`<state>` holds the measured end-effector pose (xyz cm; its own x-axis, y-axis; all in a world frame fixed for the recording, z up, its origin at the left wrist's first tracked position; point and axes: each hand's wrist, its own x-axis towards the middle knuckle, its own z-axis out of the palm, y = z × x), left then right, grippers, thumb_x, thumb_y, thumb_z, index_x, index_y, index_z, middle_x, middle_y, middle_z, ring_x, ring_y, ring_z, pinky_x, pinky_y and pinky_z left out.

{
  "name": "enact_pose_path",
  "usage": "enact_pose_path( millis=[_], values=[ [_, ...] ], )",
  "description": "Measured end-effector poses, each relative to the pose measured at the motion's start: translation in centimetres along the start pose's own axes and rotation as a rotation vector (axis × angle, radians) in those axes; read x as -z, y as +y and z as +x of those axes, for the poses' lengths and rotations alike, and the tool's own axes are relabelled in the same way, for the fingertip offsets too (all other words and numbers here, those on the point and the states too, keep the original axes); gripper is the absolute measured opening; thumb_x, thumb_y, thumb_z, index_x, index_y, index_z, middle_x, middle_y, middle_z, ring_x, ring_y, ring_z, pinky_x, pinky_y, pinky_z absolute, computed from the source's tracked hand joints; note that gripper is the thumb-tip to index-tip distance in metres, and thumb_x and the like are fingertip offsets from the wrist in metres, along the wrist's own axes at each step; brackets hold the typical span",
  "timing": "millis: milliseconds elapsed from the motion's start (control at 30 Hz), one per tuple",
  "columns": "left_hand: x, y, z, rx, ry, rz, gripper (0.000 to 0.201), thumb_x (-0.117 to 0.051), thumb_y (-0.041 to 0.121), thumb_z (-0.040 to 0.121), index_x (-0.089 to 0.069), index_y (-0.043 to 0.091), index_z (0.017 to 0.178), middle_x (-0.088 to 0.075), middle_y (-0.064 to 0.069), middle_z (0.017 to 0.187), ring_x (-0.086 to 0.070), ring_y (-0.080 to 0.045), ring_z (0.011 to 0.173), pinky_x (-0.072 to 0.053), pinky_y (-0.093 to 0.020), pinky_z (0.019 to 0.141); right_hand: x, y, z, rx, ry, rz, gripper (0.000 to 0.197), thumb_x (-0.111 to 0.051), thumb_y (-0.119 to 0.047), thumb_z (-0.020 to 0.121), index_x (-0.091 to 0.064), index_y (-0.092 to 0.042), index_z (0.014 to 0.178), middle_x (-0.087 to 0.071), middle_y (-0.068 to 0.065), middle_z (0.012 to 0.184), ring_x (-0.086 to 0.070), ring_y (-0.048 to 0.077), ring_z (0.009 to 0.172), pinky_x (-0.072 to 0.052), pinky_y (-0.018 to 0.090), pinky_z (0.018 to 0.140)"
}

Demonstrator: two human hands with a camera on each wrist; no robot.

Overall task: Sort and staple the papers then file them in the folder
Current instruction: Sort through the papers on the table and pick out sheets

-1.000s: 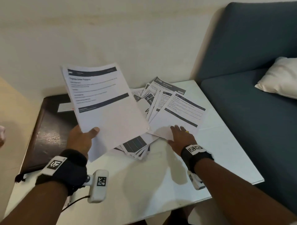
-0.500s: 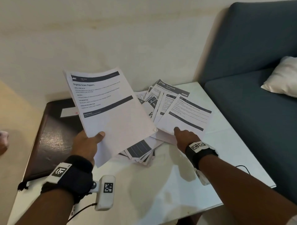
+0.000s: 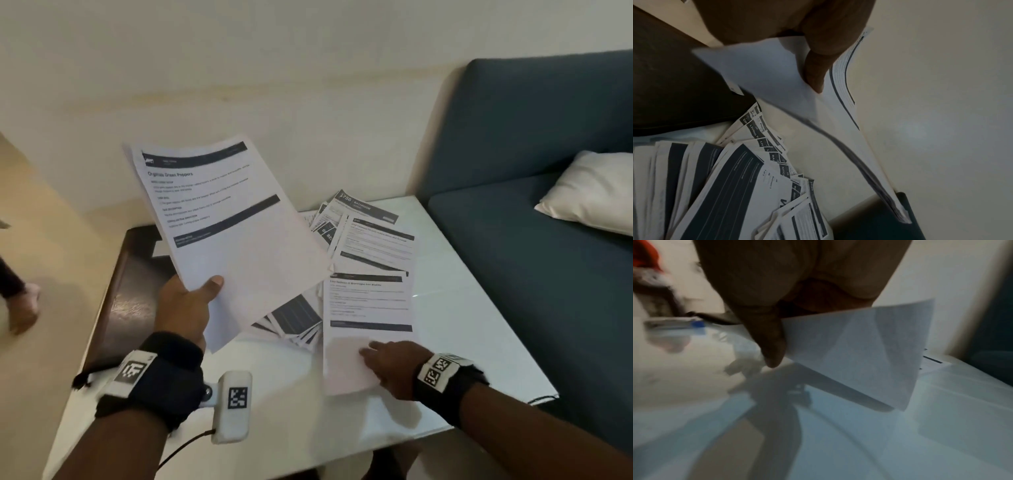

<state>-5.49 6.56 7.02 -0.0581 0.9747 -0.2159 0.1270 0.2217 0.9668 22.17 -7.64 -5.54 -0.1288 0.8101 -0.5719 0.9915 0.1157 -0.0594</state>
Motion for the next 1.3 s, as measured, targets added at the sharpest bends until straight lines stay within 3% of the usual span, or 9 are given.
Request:
enact_pose_path(
  millis=[133, 233, 300, 433, 500, 600, 700, 1067, 1300],
  values=[
    [0.6, 0.0, -1.8, 0.036, 0.048, -0.073, 0.026, -0.064, 0.012, 0.094, -0.057, 0.013, 0.119, -0.061, -0.001, 0.111, -0.054, -0.025, 0.104, -0.039, -0.034, 0.085, -1.6, -1.4, -1.7, 0.086, -0.135, -0.029, 0.061, -0.056, -0.019, 0.094, -0.031, -0.01, 0.149, -0.037, 0.014, 0.153, -0.044, 0.032, 0.134, -0.04, 0.04, 0.106],
    [0.9, -0.4, -2.3, 0.051, 0.056, -0.085, 0.028, -0.065, 0.013, 0.093, -0.058, 0.011, 0.12, -0.061, -0.002, 0.112, -0.054, -0.024, 0.101, -0.04, -0.03, 0.081, -1.5, -1.1, -2.1, 0.047, -0.19, 0.03, 0.049, -0.057, -0.048, 0.092, -0.053, -0.015, 0.128, -0.044, 0.005, 0.149, -0.051, 0.029, 0.126, -0.042, 0.038, 0.101],
    [1.0, -0.4, -2.3, 0.06, 0.06, -0.094, 0.026, -0.066, 0.014, 0.093, -0.06, 0.013, 0.118, -0.063, -0.001, 0.112, -0.056, -0.025, 0.103, -0.041, -0.031, 0.082, -1.6, -0.6, -2.1, -0.018, -0.138, 0.157, 0.053, -0.046, -0.067, 0.09, -0.063, -0.021, 0.109, -0.058, -0.001, 0.137, -0.056, 0.025, 0.117, -0.045, 0.036, 0.098],
    [1.1, -0.3, -1.7, 0.074, 0.071, -0.097, 0.02, -0.068, 0.016, 0.091, -0.059, 0.021, 0.108, -0.064, 0.002, 0.111, -0.057, -0.027, 0.109, -0.044, -0.042, 0.096, -1.4, 0.7, -0.8, -0.263, 0.152, 0.372, 0.038, -0.044, -0.052, 0.097, -0.06, -0.018, 0.093, -0.067, 0.006, 0.109, -0.061, 0.026, 0.1, -0.043, 0.03, 0.077],
    [0.8, -0.3, -1.2, 0.06, 0.055, -0.099, 0.02, -0.067, 0.015, 0.092, -0.06, 0.02, 0.11, -0.064, 0.002, 0.11, -0.057, -0.025, 0.107, -0.045, -0.039, 0.095, -1.5, 1.4, -0.1, -0.443, 0.26, 0.412, 0.029, -0.053, -0.049, 0.093, -0.053, -0.02, 0.097, -0.063, 0.008, 0.114, -0.058, 0.028, 0.106, -0.043, 0.03, 0.08],
    [0.4, -0.3, -0.6, 0.029, 0.052, -0.082, 0.026, -0.065, 0.014, 0.094, -0.059, 0.015, 0.119, -0.062, 0.002, 0.109, -0.055, -0.022, 0.102, -0.04, -0.031, 0.086, -2.2, 2.4, 0.8, -0.758, 0.294, 0.545, 0.08, -0.072, -0.065, 0.071, -0.041, -0.014, 0.124, -0.046, 0.013, 0.124, -0.047, 0.035, 0.118, -0.047, 0.043, 0.091],
    [0.2, -0.6, 0.2, 0.039, 0.057, -0.083, 0.022, -0.065, 0.012, 0.093, -0.058, 0.019, 0.113, -0.063, 0.003, 0.103, -0.057, -0.024, 0.103, -0.042, -0.035, 0.088, -3.1, 3.2, 1.4, -0.917, 0.267, 0.639, 0.101, -0.081, -0.066, 0.059, -0.033, -0.013, 0.131, -0.037, 0.015, 0.132, -0.04, 0.039, 0.126, -0.046, 0.051, 0.097],
    [0.3, -1.6, 1.0, -0.006, 0.051, 0.017, 0.029, -0.064, 0.015, 0.095, -0.057, 0.014, 0.123, -0.058, -0.001, 0.113, -0.051, -0.025, 0.101, -0.039, -0.036, 0.087, -4.1, 4.1, 2.6, -0.991, 0.163, 0.725, 0.103, -0.085, -0.063, 0.053, -0.031, -0.015, 0.126, -0.05, 0.014, 0.128, -0.048, 0.037, 0.121, -0.043, 0.051, 0.101],
    [0.0, -2.3, 1.1, 0.002, -0.01, 0.05, 0.018, -0.062, 0.014, 0.096, -0.056, 0.018, 0.113, -0.059, 0.002, 0.1, -0.054, -0.019, 0.09, -0.04, -0.038, 0.087, -3.6, 4.5, 2.1, -1.003, 0.18, 0.72, 0.06, -0.075, -0.046, 0.074, -0.048, -0.015, 0.117, -0.051, 0.012, 0.12, -0.05, 0.033, 0.114, -0.045, 0.04, 0.092]
  ],
)
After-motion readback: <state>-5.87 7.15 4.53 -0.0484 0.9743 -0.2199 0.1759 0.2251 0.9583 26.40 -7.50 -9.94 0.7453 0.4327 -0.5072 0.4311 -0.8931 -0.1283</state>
